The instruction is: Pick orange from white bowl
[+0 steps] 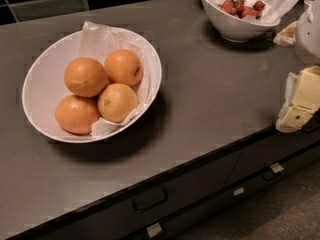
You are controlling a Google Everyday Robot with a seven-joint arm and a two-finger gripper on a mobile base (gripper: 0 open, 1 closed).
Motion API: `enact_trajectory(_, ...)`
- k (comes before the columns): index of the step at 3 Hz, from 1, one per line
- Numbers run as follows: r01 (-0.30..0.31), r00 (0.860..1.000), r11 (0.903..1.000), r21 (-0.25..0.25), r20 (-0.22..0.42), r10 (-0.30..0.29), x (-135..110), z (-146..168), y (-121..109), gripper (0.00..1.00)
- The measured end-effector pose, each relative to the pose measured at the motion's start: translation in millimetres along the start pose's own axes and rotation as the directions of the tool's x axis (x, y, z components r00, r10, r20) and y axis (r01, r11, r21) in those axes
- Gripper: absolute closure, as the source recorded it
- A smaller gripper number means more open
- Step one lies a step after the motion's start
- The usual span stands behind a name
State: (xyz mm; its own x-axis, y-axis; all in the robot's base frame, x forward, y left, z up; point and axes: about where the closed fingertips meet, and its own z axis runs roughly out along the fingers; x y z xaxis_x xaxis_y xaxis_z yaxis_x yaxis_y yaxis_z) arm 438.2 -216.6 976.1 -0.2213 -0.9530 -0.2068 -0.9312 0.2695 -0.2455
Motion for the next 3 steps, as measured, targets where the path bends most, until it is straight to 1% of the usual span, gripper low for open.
enact_trajectory(1, 0.006, 1.000, 1.0000, 0.003, 0.008, -0.006, -2, 0, -1, 0.00)
enact_trajectory(2, 0.052, 0.996, 0.9987, 0.004, 0.072, -0.052, -31, 14, -9, 0.00)
enact_trajectory(3, 0.131, 0.982, 0.9914, 0.004, 0.140, -0.130, -74, 27, -16, 0.00)
